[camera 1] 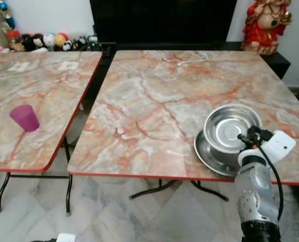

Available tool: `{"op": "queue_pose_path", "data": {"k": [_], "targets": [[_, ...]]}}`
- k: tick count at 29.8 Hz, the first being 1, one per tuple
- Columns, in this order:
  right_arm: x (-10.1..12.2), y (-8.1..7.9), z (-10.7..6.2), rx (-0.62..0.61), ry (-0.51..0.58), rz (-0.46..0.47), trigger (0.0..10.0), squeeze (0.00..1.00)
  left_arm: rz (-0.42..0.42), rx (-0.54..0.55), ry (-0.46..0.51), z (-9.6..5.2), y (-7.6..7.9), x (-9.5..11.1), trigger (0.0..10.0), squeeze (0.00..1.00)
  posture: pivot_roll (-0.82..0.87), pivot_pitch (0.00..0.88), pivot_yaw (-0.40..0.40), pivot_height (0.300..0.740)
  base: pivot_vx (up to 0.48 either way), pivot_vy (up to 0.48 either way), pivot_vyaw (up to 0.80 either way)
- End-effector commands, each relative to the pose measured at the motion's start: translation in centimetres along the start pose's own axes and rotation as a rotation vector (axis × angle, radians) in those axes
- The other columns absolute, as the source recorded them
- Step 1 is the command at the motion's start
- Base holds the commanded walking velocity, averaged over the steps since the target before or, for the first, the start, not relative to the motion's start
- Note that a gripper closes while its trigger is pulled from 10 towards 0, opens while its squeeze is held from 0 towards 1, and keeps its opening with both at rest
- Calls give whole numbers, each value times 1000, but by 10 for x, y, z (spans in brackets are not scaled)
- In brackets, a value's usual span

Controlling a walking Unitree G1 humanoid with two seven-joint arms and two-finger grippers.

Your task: Setting the table

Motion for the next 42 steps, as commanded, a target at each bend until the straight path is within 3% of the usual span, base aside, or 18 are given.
{"op": "queue_pose_path", "data": {"k": [1,9,35,36,37,42], "targets": [[7,-13,-1,14,16,51,10000,0,-8,-2,-16,-1,-1,-4,10000,0,-98,31,20,740,0,0,0],[-7,-15,-7,-69,-78,148,10000,0,-6,-1,-13,-1,-1,-3,10000,0,-98,32,22,740,0,0,0],[-19,0,-19,-198,-137,174,10000,4,-4,-2,-5,0,-2,0,10000,0,-97,33,22,740,0,0,0],[-19,1,-20,-203,-139,172,10000,82,-4,-2,-5,0,-2,0,10000,0,-97,33,22,740,0,0,0],[-19,1,-20,-206,-143,171,10000,98,-4,-2,-5,0,-2,0,10000,0,-97,33,21,740,0,0,0],[-25,3,-21,-218,-178,184,10000,94,-4,-2,-6,0,-2,-1,10000,0,-97,35,21,740,0,0,0]]}}
Point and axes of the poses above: a point about 5 cm out from each wrist's last joint towards the gripper, its own z axis pointing out of the wrist towards the gripper, its own x axis along the axis of the wrist's last joint, y = z × x, the point moved 2 cm from there along z, pointing out of the wrist towards the gripper, and after that the axes turned 5 degrees about z, right-handed, at the moved point
